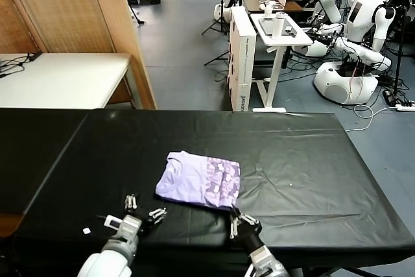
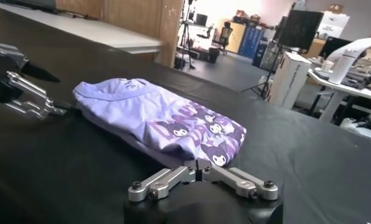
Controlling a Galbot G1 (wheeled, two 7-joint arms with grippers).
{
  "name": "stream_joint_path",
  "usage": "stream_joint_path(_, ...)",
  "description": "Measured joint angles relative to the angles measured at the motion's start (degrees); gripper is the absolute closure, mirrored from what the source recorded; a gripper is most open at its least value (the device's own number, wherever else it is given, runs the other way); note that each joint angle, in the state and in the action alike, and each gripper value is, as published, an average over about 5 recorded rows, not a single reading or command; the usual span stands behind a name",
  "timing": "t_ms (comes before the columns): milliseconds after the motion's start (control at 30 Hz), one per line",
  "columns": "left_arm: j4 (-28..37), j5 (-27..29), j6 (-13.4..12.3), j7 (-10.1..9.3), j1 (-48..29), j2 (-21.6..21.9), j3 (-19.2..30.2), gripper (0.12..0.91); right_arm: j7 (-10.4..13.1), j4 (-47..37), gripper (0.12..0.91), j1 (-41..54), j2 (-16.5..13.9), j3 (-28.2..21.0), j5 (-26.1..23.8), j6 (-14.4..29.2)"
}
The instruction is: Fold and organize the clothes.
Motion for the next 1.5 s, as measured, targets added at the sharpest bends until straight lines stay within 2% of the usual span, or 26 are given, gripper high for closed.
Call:
stream_joint_path(300,-1.34,0.08,0.42,0.10,0.85,0.29,-0.01,0.123,1.82,0.09,0.884,-0.48,0.24,1.26,0.81,-2.10)
stream_joint_path(600,-4.51,-0.30,0.48,-0.34,2.60,-0.15,-0.66,0.123,2.16,-0.51,0.884,0.16,0.32,2.23,3.64,-2.89)
stream_joint_path(700,-5.81,-0.12,-0.38,-0.54,3.26,-0.76,-1.07,0.123,1.74,-0.21,0.884,0.15,0.30,2.66,5.14,-3.08)
stream_joint_path(833,-7.38,-0.24,-2.85,-0.76,4.16,-1.88,-1.95,0.123,-0.14,1.40,0.884,-0.84,0.11,3.79,6.85,-1.85)
stream_joint_path(933,-8.20,-2.00,-6.06,-1.03,4.67,-2.73,-2.77,0.123,-1.18,3.34,0.818,-1.97,-0.14,5.02,8.48,0.12)
stream_joint_path(1000,-8.61,-3.18,-8.93,-1.14,5.10,-3.35,-3.38,0.123,-1.62,4.99,0.723,-2.87,-0.31,6.09,10.09,1.31)
stream_joint_path(1067,-8.92,-3.37,-12.27,-1.07,5.76,-4.02,-3.93,0.123,-1.79,6.81,0.610,-3.75,-0.42,7.31,11.92,2.10)
stream_joint_path(1300,-8.76,-2.28,-26.46,-0.55,9.35,-6.89,-5.28,0.123,-0.49,13.16,0.201,-7.11,0.26,11.47,17.34,2.16)
stream_joint_path(1367,-8.77,-2.63,-29.95,0.45,10.73,-7.73,-5.63,0.123,0.08,14.66,0.142,-8.23,0.71,12.46,18.27,2.24)
stream_joint_path(1500,-9.11,-3.20,-36.91,4.31,14.03,-9.58,-6.74,0.123,0.64,16.43,0.120,-10.39,1.84,14.52,19.38,3.90)
